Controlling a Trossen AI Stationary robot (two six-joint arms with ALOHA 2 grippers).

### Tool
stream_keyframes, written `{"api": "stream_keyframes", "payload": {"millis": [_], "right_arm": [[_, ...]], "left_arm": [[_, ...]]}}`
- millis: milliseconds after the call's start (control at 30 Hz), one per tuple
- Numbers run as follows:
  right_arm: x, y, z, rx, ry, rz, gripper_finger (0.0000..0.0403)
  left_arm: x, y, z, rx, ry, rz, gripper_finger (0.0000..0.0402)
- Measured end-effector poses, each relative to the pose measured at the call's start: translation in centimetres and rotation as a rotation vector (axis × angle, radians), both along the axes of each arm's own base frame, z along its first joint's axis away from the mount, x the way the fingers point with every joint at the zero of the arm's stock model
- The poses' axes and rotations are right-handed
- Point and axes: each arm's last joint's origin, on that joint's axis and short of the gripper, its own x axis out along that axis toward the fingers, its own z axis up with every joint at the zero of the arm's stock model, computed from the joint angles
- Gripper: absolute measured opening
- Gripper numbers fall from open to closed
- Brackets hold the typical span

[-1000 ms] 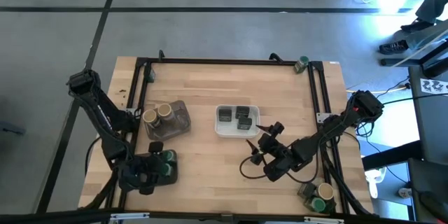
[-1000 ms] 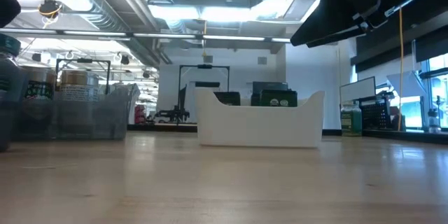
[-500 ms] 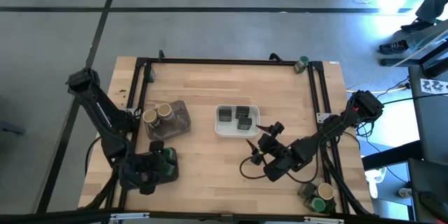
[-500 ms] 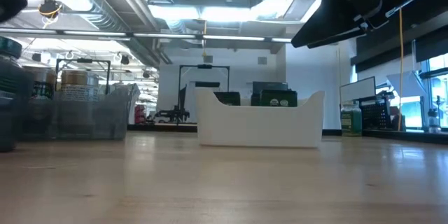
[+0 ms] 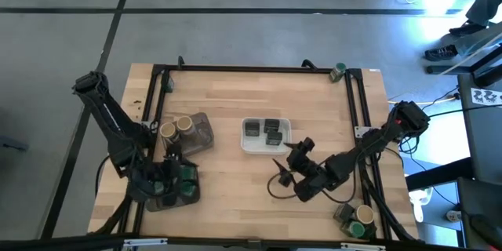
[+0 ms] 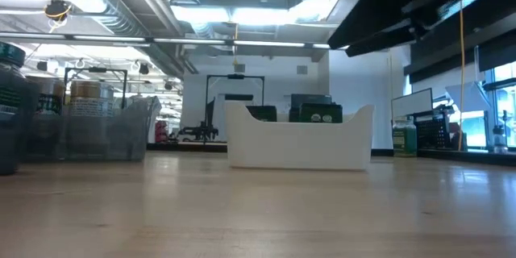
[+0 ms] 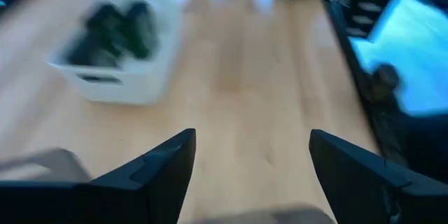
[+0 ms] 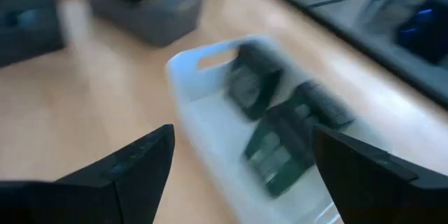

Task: Sort spices by type
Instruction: Put the green seasoning bottle into the bottom black bin

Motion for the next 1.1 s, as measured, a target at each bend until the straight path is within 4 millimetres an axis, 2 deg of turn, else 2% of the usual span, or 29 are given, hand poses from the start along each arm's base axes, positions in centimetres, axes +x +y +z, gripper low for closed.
{"api": "stream_keyframes", "payload": {"millis": [167, 433, 600, 733, 833, 933, 1033, 1100], "right_arm": [[1.0, -3.5, 1.0, -0.064, -0.036, -0.157, 0.0333], [2.1, -12.8, 2.3, -0.152, 0.152, -0.328, 0.0333], [1.5, -19.0, 2.6, -0.193, 0.290, -0.461, 0.0333], [0.5, -23.7, 2.8, -0.155, 0.397, -0.525, 0.0333], [-0.1, -27.0, 4.8, -0.101, 0.434, -0.567, 0.0333], [-1.1, -30.2, 7.7, -0.084, 0.477, -0.614, 0.0333], [-3.1, -33.9, 10.5, -0.055, 0.494, -0.668, 0.0333], [-5.0, -36.3, 11.6, -0.004, 0.493, -0.703, 0.0333]], "left_arm": [[1.7, 1.6, -0.5, 0.123, -0.049, 0.122, 0.0276], [4.0, 4.8, -0.7, 0.299, 0.004, 0.221, 0.0276], [5.0, 6.7, -0.7, 0.384, 0.050, 0.272, 0.0276], [5.4, 7.6, -0.8, 0.447, 0.103, 0.257, 0.0276], [5.4, 8.1, -1.1, 0.488, 0.152, 0.233, 0.0276], [5.4, 8.6, -1.2, 0.504, 0.179, 0.243, 0.0276], [5.5, 9.1, -1.3, 0.509, 0.195, 0.266, 0.0276], [5.7, 9.5, -1.3, 0.508, 0.200, 0.285, 0.0276]]}}
